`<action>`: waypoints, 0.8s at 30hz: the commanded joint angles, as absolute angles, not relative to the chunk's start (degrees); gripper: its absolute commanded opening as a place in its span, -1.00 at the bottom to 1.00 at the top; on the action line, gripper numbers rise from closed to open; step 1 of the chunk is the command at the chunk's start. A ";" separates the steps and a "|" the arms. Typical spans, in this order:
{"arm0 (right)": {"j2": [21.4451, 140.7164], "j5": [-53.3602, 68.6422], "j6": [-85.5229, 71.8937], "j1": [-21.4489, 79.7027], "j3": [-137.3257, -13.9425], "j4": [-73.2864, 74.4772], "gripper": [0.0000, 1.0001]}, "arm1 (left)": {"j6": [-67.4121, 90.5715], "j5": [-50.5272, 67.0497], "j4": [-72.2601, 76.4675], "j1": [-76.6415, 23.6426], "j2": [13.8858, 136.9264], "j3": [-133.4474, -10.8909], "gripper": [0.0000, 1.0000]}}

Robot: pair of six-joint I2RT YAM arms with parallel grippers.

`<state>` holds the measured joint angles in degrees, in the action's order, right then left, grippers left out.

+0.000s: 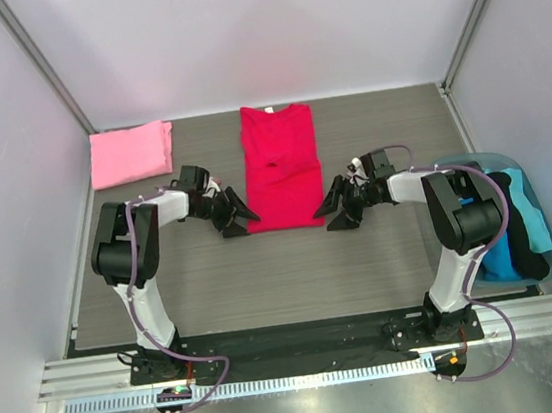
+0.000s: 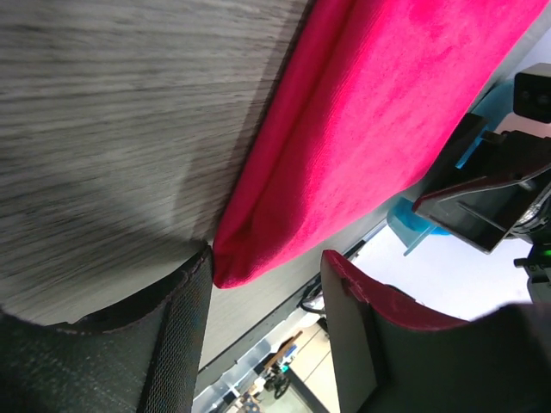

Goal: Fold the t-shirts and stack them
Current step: Fold the tshirt

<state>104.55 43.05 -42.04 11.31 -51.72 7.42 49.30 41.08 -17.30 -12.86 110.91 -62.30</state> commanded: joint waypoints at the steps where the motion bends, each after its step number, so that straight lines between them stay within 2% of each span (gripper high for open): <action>1: 105.73 43.16 -43.42 11.60 -51.42 5.98 0.26 | 49.22 39.90 -17.40 -13.01 112.32 -62.40 0.08; 5: 107.40 42.19 -44.47 11.69 -51.77 4.66 0.19 | 49.75 39.11 -17.05 -13.10 112.76 -62.14 0.02; 11: 109.77 41.49 -45.35 11.60 -53.79 4.39 -0.09 | 50.88 38.50 -16.70 -13.10 113.64 -61.88 -0.28; 14: 109.52 41.57 -45.62 11.69 -53.62 3.25 -0.36 | 52.82 38.93 -15.03 -13.10 113.47 -61.09 -0.72; 15: 109.25 41.22 -45.62 11.69 -53.53 2.99 -0.54 | 53.08 38.76 -14.86 -13.10 113.29 -60.82 -0.96; 17: 108.55 41.13 -45.62 11.60 -52.74 2.20 -0.70 | 53.61 38.50 -14.85 -13.01 112.59 -60.56 -1.00; 18: 107.41 41.05 -45.70 11.60 -52.47 2.02 -0.90 | 53.87 38.32 -14.85 -13.01 111.54 -60.03 -1.00; 19: 106.53 40.87 -45.79 11.51 -51.86 2.02 -0.97 | 54.14 38.41 -14.77 -13.01 110.92 -59.86 -1.00; 24: 100.12 42.54 -45.44 11.43 -50.45 3.51 -0.97 | 55.64 38.76 -15.55 -13.10 105.22 -58.10 -0.99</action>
